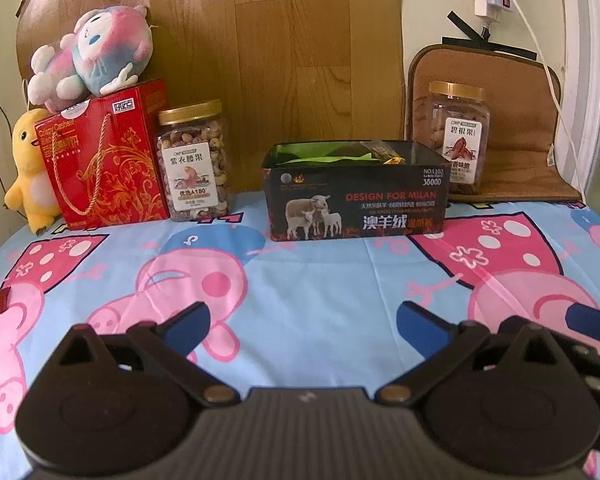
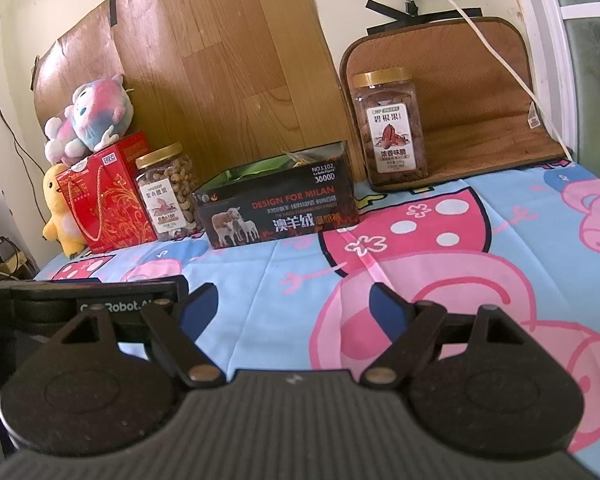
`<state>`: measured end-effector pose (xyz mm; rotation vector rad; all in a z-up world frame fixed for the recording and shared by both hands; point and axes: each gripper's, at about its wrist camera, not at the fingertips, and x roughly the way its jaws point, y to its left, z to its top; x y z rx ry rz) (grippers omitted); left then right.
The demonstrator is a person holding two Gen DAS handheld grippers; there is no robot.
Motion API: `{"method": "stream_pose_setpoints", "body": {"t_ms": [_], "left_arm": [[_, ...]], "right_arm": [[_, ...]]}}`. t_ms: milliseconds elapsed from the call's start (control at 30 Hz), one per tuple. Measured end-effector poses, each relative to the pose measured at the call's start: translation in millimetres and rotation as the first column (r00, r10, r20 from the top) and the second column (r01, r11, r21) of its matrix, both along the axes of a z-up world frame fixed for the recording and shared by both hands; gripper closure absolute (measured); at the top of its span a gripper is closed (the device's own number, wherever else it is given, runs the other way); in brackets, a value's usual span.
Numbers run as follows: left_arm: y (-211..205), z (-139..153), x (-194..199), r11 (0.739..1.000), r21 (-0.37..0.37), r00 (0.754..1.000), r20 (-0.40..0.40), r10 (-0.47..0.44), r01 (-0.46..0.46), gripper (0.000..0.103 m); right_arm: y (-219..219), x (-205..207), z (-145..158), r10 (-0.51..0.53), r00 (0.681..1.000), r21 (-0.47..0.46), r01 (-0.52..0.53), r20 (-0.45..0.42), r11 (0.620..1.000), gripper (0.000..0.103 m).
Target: Organize snacks
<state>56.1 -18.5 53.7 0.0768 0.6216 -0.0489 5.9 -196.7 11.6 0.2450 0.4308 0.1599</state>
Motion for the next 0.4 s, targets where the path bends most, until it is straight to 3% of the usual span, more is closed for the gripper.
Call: {"method": "stream_pose_setpoints", "body": {"t_ms": [400], "left_arm": [[0.5, -0.8, 0.3, 1.000, -0.001, 1.000, 0.010, -0.024, 0.024, 0.000]], "right_arm": [[-1.1, -1.1, 0.3, -0.005, 1.000, 0.004, 0.005, 0.004, 1.000, 0.018]]}}
